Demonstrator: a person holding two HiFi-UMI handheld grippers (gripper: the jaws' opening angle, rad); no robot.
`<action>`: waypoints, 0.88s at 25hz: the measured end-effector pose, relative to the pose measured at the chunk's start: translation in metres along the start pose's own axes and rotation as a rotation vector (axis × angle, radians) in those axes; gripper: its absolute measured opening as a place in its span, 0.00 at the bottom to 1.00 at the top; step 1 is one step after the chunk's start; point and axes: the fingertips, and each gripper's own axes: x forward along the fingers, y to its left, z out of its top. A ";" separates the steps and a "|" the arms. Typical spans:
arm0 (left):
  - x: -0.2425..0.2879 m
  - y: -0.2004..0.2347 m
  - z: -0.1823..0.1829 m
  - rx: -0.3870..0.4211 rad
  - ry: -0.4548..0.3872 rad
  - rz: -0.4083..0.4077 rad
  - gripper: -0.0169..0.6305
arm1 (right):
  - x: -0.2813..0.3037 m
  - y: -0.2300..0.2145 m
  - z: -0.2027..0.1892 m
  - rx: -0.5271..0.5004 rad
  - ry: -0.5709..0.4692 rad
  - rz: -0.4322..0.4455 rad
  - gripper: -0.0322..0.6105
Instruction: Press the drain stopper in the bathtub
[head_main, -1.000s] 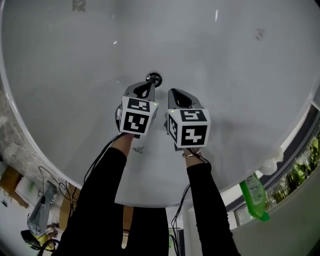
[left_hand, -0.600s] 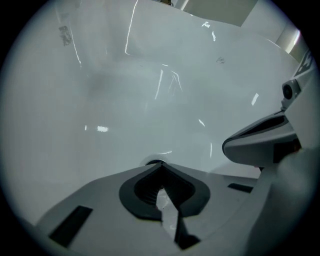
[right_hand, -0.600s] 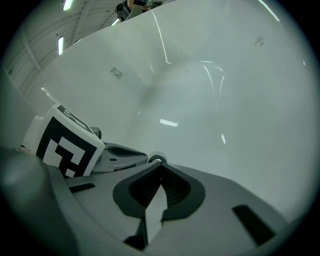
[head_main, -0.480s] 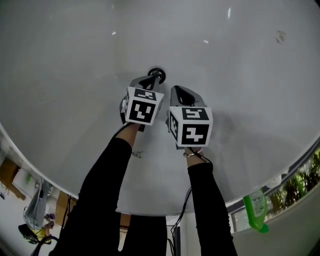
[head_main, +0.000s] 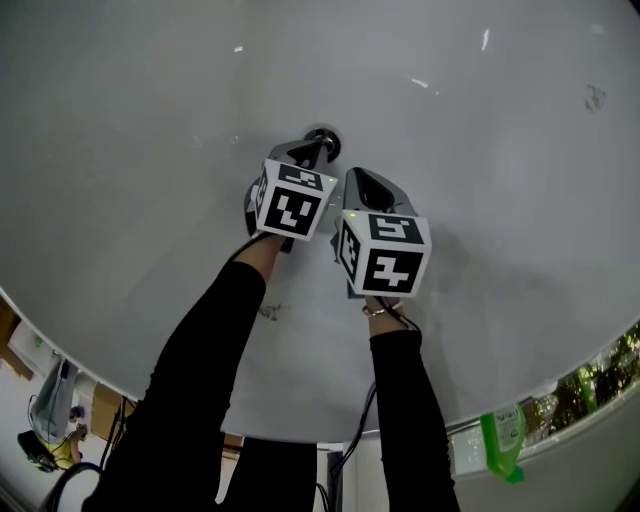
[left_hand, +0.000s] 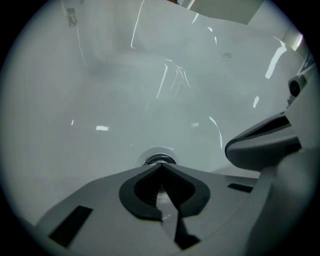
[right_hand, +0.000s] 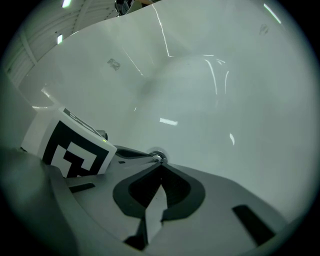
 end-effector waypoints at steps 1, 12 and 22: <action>0.002 0.000 -0.001 0.001 0.005 -0.001 0.03 | 0.002 0.000 -0.001 -0.001 0.002 0.000 0.05; 0.014 0.002 -0.004 0.019 0.084 0.037 0.03 | 0.007 -0.009 -0.007 0.016 0.011 -0.008 0.05; 0.018 0.004 -0.006 0.034 0.141 0.041 0.03 | 0.005 -0.018 -0.018 0.045 0.029 -0.021 0.05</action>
